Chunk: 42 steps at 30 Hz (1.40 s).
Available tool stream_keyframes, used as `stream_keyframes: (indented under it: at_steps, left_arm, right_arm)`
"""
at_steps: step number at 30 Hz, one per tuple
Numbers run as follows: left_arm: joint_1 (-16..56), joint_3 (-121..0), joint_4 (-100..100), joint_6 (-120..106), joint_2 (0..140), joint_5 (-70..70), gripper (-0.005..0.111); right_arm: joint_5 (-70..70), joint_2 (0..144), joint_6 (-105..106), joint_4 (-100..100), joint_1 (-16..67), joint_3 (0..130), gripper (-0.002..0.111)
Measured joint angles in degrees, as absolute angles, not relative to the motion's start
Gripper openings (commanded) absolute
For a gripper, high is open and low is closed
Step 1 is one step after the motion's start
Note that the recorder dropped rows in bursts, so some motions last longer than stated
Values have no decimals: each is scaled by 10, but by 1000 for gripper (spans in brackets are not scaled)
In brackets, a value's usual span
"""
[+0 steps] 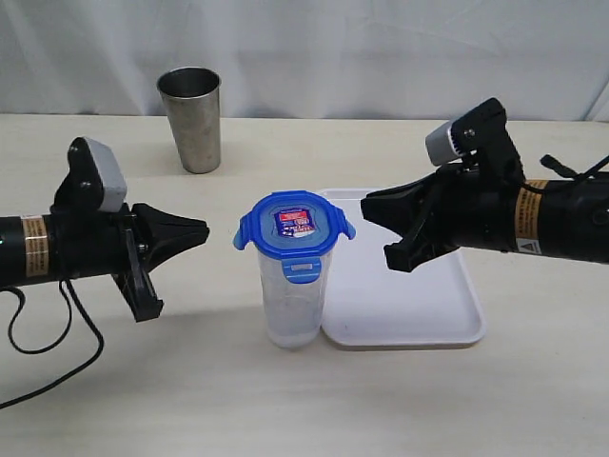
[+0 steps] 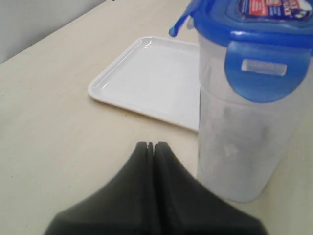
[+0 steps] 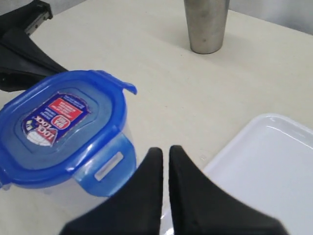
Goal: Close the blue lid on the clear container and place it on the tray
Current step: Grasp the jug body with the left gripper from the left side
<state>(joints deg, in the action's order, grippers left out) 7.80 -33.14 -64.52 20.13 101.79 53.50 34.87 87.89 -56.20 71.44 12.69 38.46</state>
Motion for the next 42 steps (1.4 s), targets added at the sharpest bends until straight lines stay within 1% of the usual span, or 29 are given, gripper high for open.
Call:
stream_keyframes:
  at_steps: [6, 8, 11, 13, 14, 15, 17, 18, 19, 28, 34, 42]
  left_arm:
    - [9, -299, -652, 162, 1077, 674, 0]
    - [5, -299, -660, 148, 1109, 682, 0]
    - [34, -340, -698, 125, 1177, 683, 1]
    - [62, -359, -705, 122, 1188, 686, 12]
    - [68, -362, -702, 121, 1188, 688, 28]
    - [80, -365, -682, 119, 1189, 691, 50]
    - [90, -366, -653, 118, 1192, 693, 86]
    - [95, -366, -647, 117, 1197, 693, 97]
    - [100, -366, -641, 117, 1199, 693, 101]
    - [137, -366, -640, 99, 1206, 691, 101]
    - [167, -367, -589, 57, 1216, 685, 101]
    - [173, -396, -591, 51, 1223, 681, 101]
  right_arm:
    - [308, 844, -564, 714, 127, 385, 4]
    - [306, 835, -564, 714, 127, 385, 4]
    - [299, 824, -565, 713, 127, 385, 4]
    - [281, 823, -570, 713, 127, 385, 4]
    - [274, 823, -574, 716, 127, 385, 4]
    - [262, 823, -577, 720, 127, 385, 4]
    - [253, 823, -579, 722, 127, 385, 4]
    - [253, 823, -579, 722, 127, 385, 4]
    - [253, 823, -579, 722, 127, 385, 4]
    - [252, 823, -584, 722, 127, 385, 4]
    - [251, 823, -591, 723, 127, 385, 4]
    - [251, 822, -593, 725, 127, 376, 4]
